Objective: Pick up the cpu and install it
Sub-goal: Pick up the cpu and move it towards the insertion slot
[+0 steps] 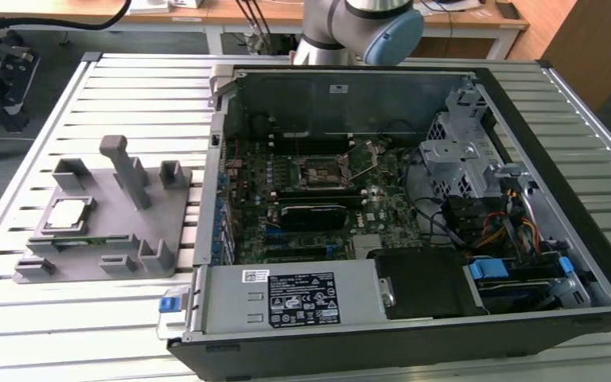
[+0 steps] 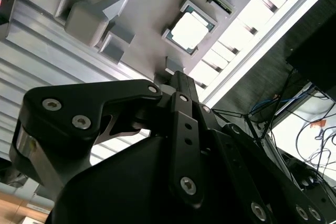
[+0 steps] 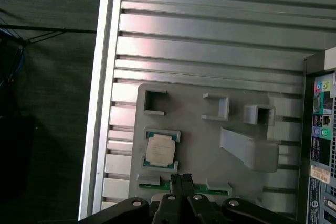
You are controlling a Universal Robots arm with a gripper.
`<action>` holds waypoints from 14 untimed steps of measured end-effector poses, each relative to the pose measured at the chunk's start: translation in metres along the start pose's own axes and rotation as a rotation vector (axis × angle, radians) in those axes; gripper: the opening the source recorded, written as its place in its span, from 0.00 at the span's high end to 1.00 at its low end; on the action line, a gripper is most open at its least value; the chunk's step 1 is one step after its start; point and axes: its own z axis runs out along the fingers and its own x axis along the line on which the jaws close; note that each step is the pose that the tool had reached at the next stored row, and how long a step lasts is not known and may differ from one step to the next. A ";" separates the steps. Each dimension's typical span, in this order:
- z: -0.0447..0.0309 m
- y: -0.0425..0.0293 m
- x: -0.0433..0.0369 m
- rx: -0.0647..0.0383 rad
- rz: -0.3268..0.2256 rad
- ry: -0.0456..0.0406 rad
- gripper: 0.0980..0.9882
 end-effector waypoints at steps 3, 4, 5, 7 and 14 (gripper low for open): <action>0.0019 -0.0001 0.0000 0.000 0.000 -0.0001 0.99; 0.0028 -0.0001 0.0000 0.000 0.000 0.0001 0.99; 0.0038 -0.0001 0.0000 0.000 0.000 0.0002 0.99; 0.0059 -0.0003 0.0000 0.000 -0.001 0.0001 0.99; 0.0100 -0.0013 0.0024 0.000 -0.003 0.0003 0.99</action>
